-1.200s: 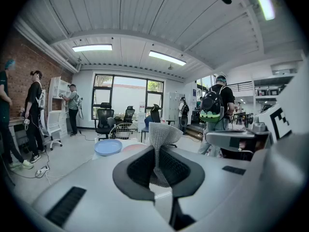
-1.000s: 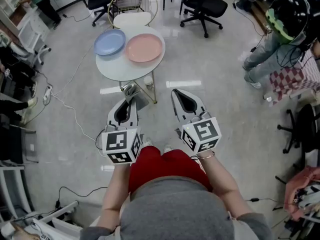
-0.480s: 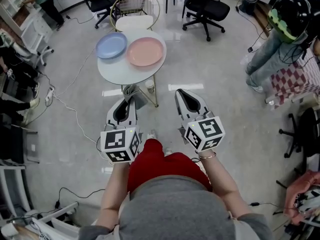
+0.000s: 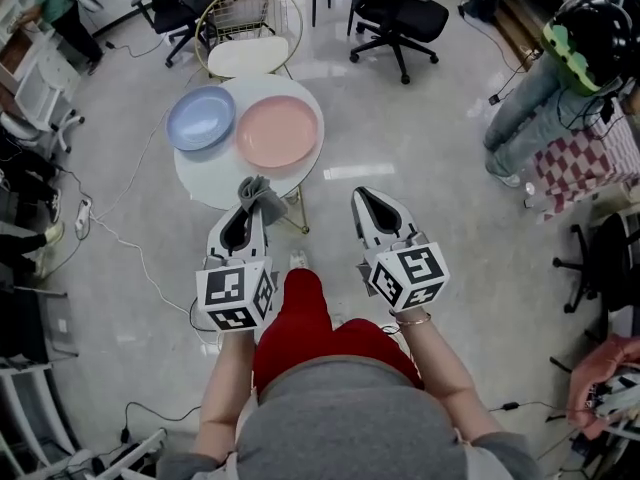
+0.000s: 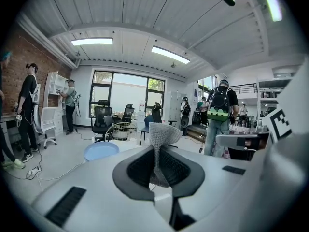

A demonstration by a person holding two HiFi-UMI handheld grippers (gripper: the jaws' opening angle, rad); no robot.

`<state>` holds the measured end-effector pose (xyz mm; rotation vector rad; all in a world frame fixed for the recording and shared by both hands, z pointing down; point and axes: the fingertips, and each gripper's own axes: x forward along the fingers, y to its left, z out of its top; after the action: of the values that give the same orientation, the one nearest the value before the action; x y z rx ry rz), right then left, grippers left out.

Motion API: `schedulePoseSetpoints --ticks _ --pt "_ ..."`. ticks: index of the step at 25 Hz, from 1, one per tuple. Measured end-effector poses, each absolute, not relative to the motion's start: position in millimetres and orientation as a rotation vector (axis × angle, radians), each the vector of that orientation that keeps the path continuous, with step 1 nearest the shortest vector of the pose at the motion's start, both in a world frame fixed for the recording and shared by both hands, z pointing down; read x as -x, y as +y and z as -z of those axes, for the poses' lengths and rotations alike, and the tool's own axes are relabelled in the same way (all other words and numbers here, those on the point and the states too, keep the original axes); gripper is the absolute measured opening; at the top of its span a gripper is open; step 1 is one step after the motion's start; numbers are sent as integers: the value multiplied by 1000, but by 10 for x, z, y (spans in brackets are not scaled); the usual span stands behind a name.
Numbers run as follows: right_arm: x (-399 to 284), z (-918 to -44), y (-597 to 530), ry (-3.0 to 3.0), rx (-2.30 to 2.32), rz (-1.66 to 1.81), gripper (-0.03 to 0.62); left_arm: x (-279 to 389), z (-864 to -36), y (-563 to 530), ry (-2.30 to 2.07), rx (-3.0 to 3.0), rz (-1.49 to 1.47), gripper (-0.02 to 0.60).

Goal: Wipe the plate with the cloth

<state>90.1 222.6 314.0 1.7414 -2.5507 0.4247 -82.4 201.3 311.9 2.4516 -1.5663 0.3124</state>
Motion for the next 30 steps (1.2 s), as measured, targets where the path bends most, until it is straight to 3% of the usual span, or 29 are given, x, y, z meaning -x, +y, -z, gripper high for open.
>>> schedulePoseSetpoints --ticks 14,30 --pt "-540 -3245 324 -2518 -1746 -484 29 1061 -3465 140 -1469 -2425 -384 34" --pt "-535 -3581 -575 -2449 -1700 -566 29 1075 -3996 -672 -1413 -2298 -463 34"
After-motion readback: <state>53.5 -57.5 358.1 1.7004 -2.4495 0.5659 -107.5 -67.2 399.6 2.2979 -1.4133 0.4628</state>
